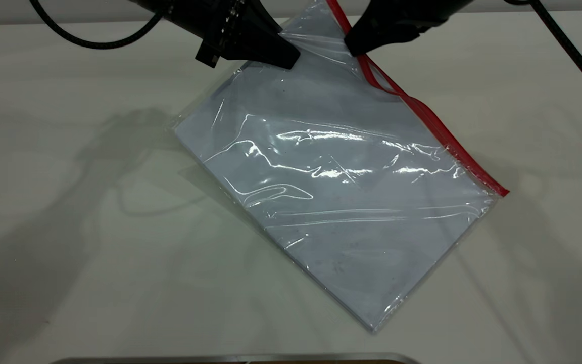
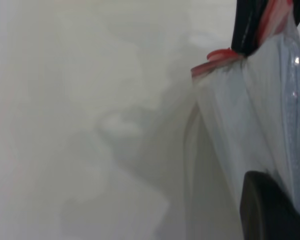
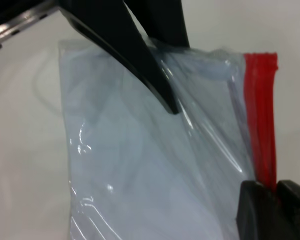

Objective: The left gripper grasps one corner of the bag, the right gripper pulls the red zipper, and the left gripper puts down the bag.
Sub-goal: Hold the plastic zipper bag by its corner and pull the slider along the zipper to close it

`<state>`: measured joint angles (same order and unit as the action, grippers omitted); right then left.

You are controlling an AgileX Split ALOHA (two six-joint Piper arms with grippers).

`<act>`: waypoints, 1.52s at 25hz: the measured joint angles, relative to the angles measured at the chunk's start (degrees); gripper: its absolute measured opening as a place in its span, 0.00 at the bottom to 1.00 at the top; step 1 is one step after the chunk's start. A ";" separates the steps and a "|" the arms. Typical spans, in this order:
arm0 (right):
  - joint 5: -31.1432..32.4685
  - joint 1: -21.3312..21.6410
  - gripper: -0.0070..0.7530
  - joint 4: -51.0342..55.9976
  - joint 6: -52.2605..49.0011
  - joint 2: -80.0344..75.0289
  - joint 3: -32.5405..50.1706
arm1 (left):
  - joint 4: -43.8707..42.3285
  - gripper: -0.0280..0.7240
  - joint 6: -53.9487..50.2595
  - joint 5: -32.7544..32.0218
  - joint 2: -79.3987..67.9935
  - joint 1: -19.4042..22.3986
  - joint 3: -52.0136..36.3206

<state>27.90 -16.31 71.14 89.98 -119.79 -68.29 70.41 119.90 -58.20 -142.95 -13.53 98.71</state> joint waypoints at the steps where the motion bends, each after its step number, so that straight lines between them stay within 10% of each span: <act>1: 0.16 0.22 0.09 0.00 0.00 0.00 0.29 | 0.03 0.11 0.00 -0.05 0.00 -0.05 0.00; 24: -4.67 1.27 0.17 -1.79 -0.34 -0.05 1.82 | -1.38 0.11 -2.41 -0.02 0.00 0.42 1.12; 38: 1.65 1.33 0.65 -1.72 -0.20 -0.05 1.82 | -5.60 0.11 -5.48 0.67 0.06 0.37 1.23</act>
<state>29.55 -14.98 69.42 89.78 -119.84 -66.47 64.81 114.42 -57.53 -142.89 -13.17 99.94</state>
